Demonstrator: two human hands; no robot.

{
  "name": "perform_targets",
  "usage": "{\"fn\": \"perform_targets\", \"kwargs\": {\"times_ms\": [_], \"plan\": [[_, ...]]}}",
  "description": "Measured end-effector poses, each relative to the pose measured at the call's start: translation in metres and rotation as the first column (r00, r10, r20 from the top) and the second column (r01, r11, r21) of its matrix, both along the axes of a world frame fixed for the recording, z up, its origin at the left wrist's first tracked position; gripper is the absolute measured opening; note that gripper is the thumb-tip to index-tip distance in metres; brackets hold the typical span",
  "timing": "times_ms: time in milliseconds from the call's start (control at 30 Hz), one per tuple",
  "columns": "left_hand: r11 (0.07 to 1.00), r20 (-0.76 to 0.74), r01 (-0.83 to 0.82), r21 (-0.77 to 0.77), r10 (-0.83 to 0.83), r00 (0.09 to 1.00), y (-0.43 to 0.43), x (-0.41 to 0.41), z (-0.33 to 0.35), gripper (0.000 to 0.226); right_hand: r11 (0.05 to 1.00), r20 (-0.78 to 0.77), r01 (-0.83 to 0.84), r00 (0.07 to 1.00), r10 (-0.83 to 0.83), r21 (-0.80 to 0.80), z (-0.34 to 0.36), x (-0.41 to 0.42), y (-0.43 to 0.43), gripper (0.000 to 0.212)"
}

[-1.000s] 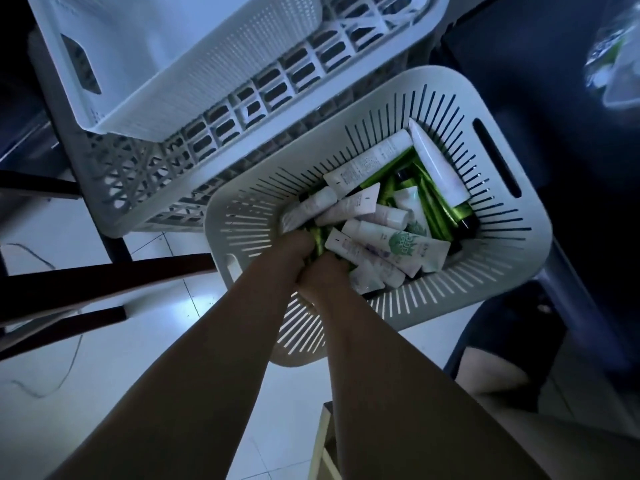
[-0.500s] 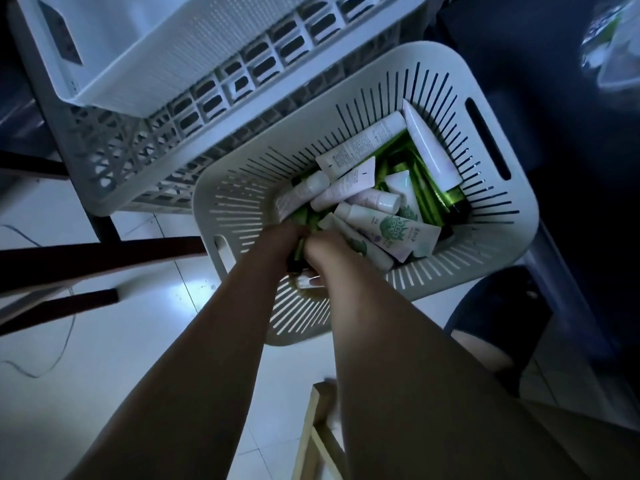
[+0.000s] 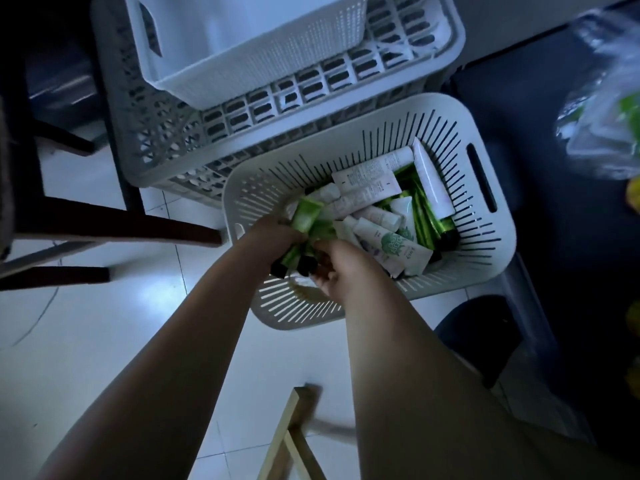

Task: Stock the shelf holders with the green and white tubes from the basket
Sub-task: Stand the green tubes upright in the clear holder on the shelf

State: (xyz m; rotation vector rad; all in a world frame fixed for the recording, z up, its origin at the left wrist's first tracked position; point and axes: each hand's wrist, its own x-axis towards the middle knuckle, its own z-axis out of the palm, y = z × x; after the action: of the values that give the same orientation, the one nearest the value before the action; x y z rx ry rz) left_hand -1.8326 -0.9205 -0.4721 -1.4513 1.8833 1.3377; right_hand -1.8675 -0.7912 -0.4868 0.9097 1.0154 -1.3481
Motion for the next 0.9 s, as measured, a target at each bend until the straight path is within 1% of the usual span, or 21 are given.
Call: {"fn": "perform_targets", "kwargs": {"times_ms": [67, 100, 167, 200, 233, 300, 333, 400, 433, 500, 567, 633, 667, 700, 767, 833, 900], "plan": [[0.986, -0.094, -0.109, 0.124, 0.121, 0.988, 0.000, 0.007, 0.012, 0.023, 1.000, -0.054, 0.006, 0.999, -0.008, -0.027, 0.018, 0.001, 0.005, 0.015], [0.971, -0.117, -0.168, 0.172, 0.189, 0.975, 0.002, 0.010, 0.020, 0.021, 0.999, -0.080, 0.000, 0.997, -0.003, -0.038, 0.025, 0.000, 0.009, 0.016], [0.942, -0.176, -0.237, 0.236, 0.281, 0.943, 0.005, 0.012, 0.040, 0.010, 0.999, -0.138, -0.023, 0.990, 0.018, -0.038, 0.046, -0.004, 0.012, 0.014], [0.937, -0.212, -0.245, 0.250, 0.300, 0.930, 0.006, 0.012, 0.052, 0.011, 0.999, -0.175, -0.009, 0.985, 0.001, -0.046, 0.059, -0.008, 0.013, 0.010], [0.930, -0.270, -0.246, 0.274, 0.320, 0.908, 0.007, 0.011, 0.062, 0.018, 0.998, -0.222, 0.005, 0.975, -0.018, -0.060, 0.069, -0.013, 0.013, 0.006], [0.920, -0.392, -0.237, 0.311, 0.352, 0.850, 0.010, 0.010, 0.086, 0.036, 0.997, -0.322, 0.022, 0.946, -0.045, -0.076, 0.094, -0.020, 0.016, 0.012], [0.925, -0.443, -0.226, 0.307, 0.349, 0.826, 0.014, 0.008, 0.101, 0.039, 0.995, -0.372, 0.035, 0.926, -0.068, -0.094, 0.107, -0.023, 0.019, 0.016], [0.933, -0.528, -0.197, 0.301, 0.335, 0.780, 0.023, 0.005, 0.130, 0.033, 0.985, -0.451, 0.068, 0.883, -0.133, -0.158, 0.130, -0.027, 0.027, 0.019], [0.934, -0.566, -0.169, 0.316, 0.328, 0.757, 0.026, 0.002, 0.143, 0.026, 0.980, -0.483, 0.083, 0.861, -0.161, -0.179, 0.143, -0.027, 0.031, 0.018], [0.937, -0.637, -0.095, 0.338, 0.301, 0.710, 0.034, -0.003, 0.172, 0.005, 0.968, -0.537, 0.127, 0.813, -0.226, -0.215, 0.168, -0.028, 0.039, 0.016], [0.947, -0.689, -0.045, 0.318, 0.263, 0.675, 0.041, -0.006, 0.195, 0.007, 0.958, -0.591, 0.155, 0.759, -0.273, -0.243, 0.191, -0.027, 0.044, 0.013], [0.959, -0.731, 0.000, 0.283, 0.215, 0.647, 0.048, -0.006, 0.218, 0.008, 0.955, -0.684, 0.165, 0.669, -0.292, -0.246, 0.211, -0.025, 0.046, 0.006], [0.963, -0.748, 0.022, 0.270, 0.195, 0.634, 0.052, -0.006, 0.228, 0.008, 0.957, -0.730, 0.171, 0.619, -0.290, -0.235, 0.220, -0.024, 0.048, 0.013], [0.961, -0.761, 0.043, 0.275, 0.190, 0.621, 0.056, -0.005, 0.237, 0.007, 0.957, -0.765, 0.184, 0.574, -0.291, -0.226, 0.230, -0.023, 0.050, 0.016], [0.960, -0.777, 0.064, 0.274, 0.181, 0.603, 0.066, -0.003, 0.255, 0.007, 0.945, -0.805, 0.229, 0.499, -0.321, -0.235, 0.249, -0.021, 0.056, 0.009], [0.958, -0.796, 0.086, 0.273, 0.175, 0.579, 0.078, -0.001, 0.272, 0.009, 0.931, -0.828, 0.270, 0.441, -0.347, -0.246, 0.266, -0.019, 0.068, 0.016], [0.953, -0.817, 0.127, 0.274, 0.161, 0.554, 0.094, 0.000, 0.289, 0.010, 0.910, -0.826, 0.286, 0.399, -0.398, -0.300, 0.284, -0.013, 0.086, 0.020]]}}
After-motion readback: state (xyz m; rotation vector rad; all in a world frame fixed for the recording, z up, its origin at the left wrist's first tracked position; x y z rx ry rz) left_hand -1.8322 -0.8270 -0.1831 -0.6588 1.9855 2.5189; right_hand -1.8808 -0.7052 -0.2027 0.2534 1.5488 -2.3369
